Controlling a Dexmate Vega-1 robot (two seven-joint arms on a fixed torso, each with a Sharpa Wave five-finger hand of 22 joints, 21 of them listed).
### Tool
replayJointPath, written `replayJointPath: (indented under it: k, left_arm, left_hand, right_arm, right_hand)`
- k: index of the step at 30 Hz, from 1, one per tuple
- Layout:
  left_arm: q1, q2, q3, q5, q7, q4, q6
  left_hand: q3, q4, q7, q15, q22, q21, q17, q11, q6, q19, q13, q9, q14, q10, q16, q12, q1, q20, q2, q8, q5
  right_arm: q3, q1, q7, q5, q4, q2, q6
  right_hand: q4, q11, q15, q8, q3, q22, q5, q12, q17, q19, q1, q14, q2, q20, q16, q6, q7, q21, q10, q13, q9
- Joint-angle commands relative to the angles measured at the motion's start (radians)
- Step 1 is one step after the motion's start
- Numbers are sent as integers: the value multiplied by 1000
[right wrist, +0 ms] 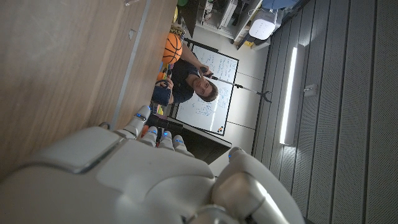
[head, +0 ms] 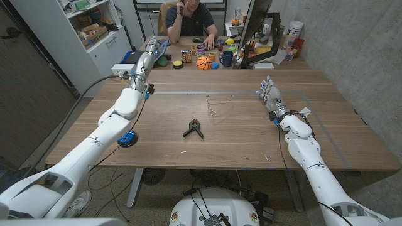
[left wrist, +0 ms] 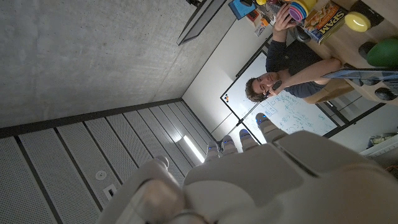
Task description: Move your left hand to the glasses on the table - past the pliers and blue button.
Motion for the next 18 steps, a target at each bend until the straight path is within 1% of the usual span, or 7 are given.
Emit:
replayJointPath:
  k: [1,3,5,8,10,15,18]
  left_arm:
    - [-74,22,43,153,18,-33,67]
    - [-83,31,54,186,16,-51,96]
    - [-92,38,65,216,15,-63,113]
    - [-107,46,81,256,8,-78,137]
    - [-116,52,93,286,3,-90,157]
    - [-136,62,119,349,-15,-115,196]
    - [-147,66,135,381,-28,-127,216]
  left_hand:
    - [0,-9,-7,-4,1,-9,-1,-7,-97,-4,4,3,-102,-122,-3,-7,17,-2,38,-3,8]
    - [0,-11,-13,-5,0,-13,-1,-10,-108,-9,5,3,-108,-132,-6,-10,20,-2,37,-7,9]
    - [1,-13,-13,0,0,-17,-1,-5,-116,-16,5,3,-116,-143,-10,-13,24,4,36,-8,11]
    - [2,-16,-31,6,0,-24,0,-4,-134,-27,5,3,-128,-160,-14,-16,32,17,35,-12,15]
    - [3,-18,-34,7,0,-27,0,-2,-141,-31,6,4,-133,-166,-16,-17,35,21,35,-13,17]
    - [5,-22,-40,11,1,-34,1,3,-169,-43,6,4,-157,-195,-23,-20,46,26,35,-15,23]
    - [4,-24,-52,14,1,-39,1,4,-187,-51,7,5,-168,-211,-25,-21,51,29,32,-17,27]
  right_arm:
    - [13,1,13,-2,6,10,13]
    - [14,1,14,-2,6,10,16]
    - [14,1,16,-2,6,11,19]
    - [16,1,19,0,7,11,23]
    - [16,1,22,1,8,11,26]
    - [15,1,28,1,12,10,37]
    - [16,-1,30,4,9,11,38]
  right_hand:
    - [4,8,-4,6,3,5,5,8,5,-80,-4,-67,94,-2,3,-3,4,-4,1,3,3]
    - [4,8,-4,6,3,5,5,8,4,-80,-4,-67,94,-2,3,-3,5,-4,0,3,3]
    - [4,8,-4,6,3,5,5,8,4,-79,-4,-66,94,-2,4,-2,4,-5,1,3,3]
    - [4,8,-4,6,3,5,5,8,4,-79,-4,-65,94,-2,4,-2,4,-5,3,3,3]
    - [4,8,-4,6,3,5,5,8,4,-80,-4,-66,94,-1,3,-3,4,-6,2,3,3]
    - [4,7,-5,7,2,5,5,8,4,-79,-4,-64,93,-2,3,0,4,-8,3,3,3]
    - [4,7,-4,7,2,5,5,8,4,-78,-4,-63,93,-2,3,0,4,-9,5,3,3]
